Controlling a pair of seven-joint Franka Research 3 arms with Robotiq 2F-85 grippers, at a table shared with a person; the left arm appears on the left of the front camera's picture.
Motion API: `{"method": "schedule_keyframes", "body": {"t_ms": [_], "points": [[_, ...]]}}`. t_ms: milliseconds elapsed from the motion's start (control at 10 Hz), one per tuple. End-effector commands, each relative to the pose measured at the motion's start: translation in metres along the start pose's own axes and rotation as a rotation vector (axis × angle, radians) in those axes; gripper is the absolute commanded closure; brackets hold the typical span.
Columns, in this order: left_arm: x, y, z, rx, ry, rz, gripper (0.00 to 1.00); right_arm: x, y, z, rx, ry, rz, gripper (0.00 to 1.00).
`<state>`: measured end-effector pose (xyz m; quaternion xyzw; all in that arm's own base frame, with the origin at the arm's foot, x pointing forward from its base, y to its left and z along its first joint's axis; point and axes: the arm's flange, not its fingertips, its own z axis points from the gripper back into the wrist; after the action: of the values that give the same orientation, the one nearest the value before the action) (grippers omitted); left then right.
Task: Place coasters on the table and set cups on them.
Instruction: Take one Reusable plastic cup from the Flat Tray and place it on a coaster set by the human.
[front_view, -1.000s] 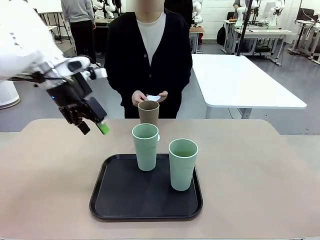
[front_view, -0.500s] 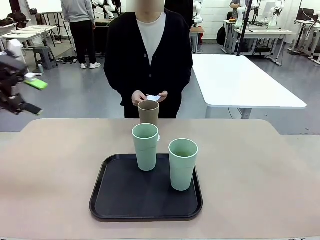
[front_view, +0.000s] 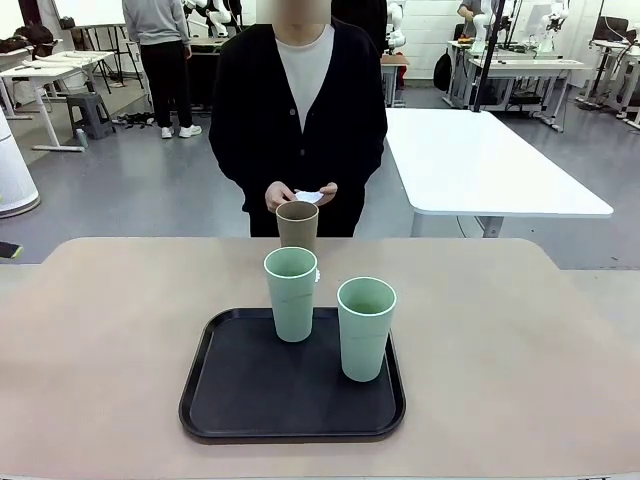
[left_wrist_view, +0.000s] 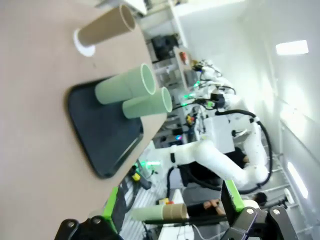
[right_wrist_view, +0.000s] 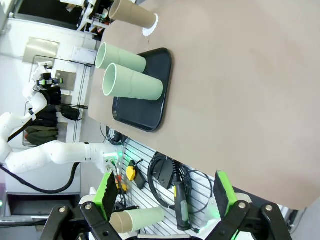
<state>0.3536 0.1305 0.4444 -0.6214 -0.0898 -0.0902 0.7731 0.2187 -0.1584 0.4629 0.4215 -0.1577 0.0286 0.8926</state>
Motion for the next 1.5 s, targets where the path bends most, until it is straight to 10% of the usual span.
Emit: {"method": "schedule_keyframes", "body": {"t_ms": [0, 1400], "points": [[0.003, 0.011, 0.028, -0.079, -0.009, -0.012, 0.0, 0.002, -0.001, 0.0, 0.026, -0.007, 0.02, 0.0], [-0.004, 0.02, 0.035, -0.079, -0.007, 0.015, 0.0, 0.002, -0.001, 0.0, 0.026, -0.007, 0.02, 0.0]]}}
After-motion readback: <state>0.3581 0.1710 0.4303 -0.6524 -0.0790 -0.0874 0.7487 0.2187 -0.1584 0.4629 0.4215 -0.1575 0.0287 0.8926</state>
